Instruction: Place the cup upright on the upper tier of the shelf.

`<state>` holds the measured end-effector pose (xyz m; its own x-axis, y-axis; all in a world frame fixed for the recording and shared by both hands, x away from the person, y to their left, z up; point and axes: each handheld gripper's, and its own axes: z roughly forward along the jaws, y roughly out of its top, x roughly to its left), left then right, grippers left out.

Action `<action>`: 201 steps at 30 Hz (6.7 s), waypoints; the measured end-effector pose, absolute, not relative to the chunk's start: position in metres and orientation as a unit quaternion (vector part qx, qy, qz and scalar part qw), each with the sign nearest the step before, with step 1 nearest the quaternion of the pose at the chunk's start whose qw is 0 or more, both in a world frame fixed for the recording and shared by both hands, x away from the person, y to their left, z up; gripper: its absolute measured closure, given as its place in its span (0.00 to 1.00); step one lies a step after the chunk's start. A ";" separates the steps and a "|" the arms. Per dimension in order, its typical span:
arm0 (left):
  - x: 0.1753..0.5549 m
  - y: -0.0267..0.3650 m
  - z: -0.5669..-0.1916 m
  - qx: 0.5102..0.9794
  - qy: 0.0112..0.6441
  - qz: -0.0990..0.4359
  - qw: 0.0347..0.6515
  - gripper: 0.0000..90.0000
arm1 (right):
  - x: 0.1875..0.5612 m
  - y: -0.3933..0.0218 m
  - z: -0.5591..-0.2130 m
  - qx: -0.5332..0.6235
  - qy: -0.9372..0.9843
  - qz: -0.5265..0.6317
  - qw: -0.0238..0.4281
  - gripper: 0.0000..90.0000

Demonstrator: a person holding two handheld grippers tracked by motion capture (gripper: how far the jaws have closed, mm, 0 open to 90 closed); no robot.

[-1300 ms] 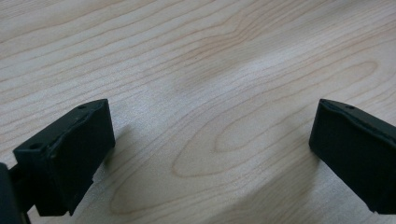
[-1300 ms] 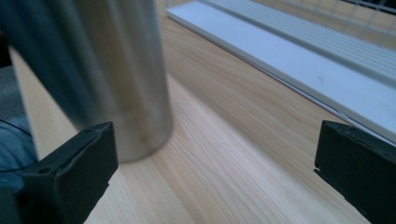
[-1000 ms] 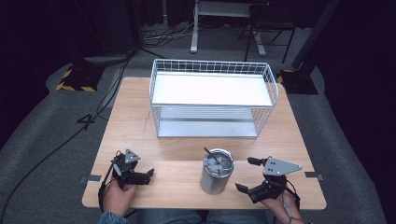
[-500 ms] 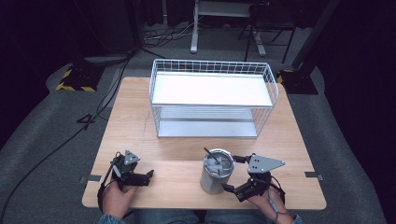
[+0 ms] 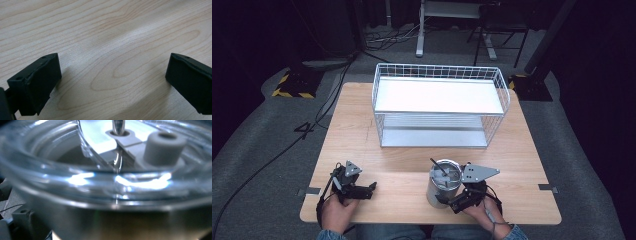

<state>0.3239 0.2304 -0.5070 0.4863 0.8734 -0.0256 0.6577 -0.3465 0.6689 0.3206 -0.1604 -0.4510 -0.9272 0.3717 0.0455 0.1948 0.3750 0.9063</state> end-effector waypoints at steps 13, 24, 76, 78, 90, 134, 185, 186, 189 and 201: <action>0.324 0.230 -0.507 0.802 0.477 0.171 0.315 0.01 | 0.321 -0.160 -0.452 0.163 0.829 0.527 0.089 0.04; 0.324 0.230 -0.507 0.803 0.477 0.171 0.315 0.01 | 0.322 -0.162 -0.448 0.159 0.837 0.515 0.089 0.04; 0.325 0.230 -0.507 0.799 0.481 0.171 0.317 0.01 | 0.370 -0.182 -0.285 0.163 0.829 0.512 0.155 0.04; 0.325 0.230 -0.507 0.799 0.481 0.171 0.318 0.01 | 0.375 -0.183 -0.276 0.166 0.826 0.515 0.158 0.04; 0.325 0.231 -0.507 0.800 0.481 0.170 0.315 0.01 | 0.412 -0.182 -0.242 0.175 0.816 0.525 0.168 0.04; 0.325 0.231 -0.507 0.800 0.481 0.170 0.315 0.01 | 0.534 -0.171 -0.251 0.243 0.798 0.523 0.175 0.04; 0.321 0.238 -0.507 0.797 0.485 0.173 0.316 0.01 | 0.474 -0.233 -0.230 0.244 0.772 0.552 0.198 0.01; 0.321 0.239 -0.507 0.799 0.483 0.173 0.314 0.01 | 0.471 -0.236 -0.230 0.244 0.772 0.553 0.197 0.01; 0.320 0.239 -0.507 0.798 0.485 0.173 0.314 0.01 | 0.461 -0.244 -0.233 0.243 0.772 0.553 0.199 0.01; 0.322 0.240 -0.507 0.799 0.482 0.173 0.313 0.01 | 0.430 -0.277 -0.251 0.249 0.776 0.542 0.205 0.01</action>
